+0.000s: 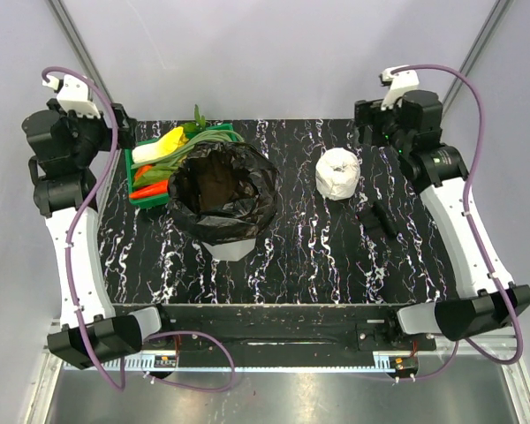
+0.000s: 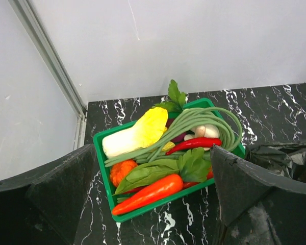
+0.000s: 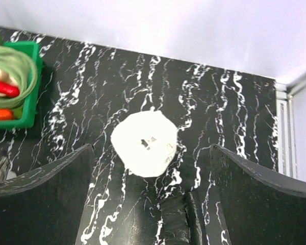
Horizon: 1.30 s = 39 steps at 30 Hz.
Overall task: Put the trash bags into the trash bin
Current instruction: Reset both arms
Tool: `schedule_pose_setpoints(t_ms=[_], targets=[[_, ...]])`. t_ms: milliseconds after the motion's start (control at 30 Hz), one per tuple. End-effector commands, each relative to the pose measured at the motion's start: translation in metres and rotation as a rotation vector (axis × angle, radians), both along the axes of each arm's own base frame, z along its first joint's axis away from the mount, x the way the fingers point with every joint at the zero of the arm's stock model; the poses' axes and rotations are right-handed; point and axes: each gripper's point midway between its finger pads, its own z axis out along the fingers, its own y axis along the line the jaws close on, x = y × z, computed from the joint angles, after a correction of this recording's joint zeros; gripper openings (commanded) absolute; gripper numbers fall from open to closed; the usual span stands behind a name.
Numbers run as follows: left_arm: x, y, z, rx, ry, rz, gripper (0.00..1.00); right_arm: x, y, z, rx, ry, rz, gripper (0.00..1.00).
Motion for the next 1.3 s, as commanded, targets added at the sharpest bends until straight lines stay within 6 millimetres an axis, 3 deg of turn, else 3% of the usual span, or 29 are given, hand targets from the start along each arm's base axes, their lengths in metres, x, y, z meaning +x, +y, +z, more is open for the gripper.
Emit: schedule_pose_setpoints(t_ms=[0,167,300,1267], targets=[[0.004,0.004,0.039,-0.002,-0.109,0.005,0.99,-0.002,-0.039,0.032,0.08,-0.108,-0.157,1.0],[0.011,-0.005,0.032,-0.032,-0.111,-0.052,0.99,-0.01,-0.068,0.044,-0.005,-0.167,-0.261,1.0],[0.015,-0.015,0.022,-0.082,-0.093,-0.104,0.99,-0.012,-0.075,0.052,-0.032,-0.193,-0.289,1.0],[0.014,-0.028,0.004,-0.021,-0.114,-0.102,0.99,-0.011,-0.074,0.047,-0.053,-0.195,-0.276,1.0]])
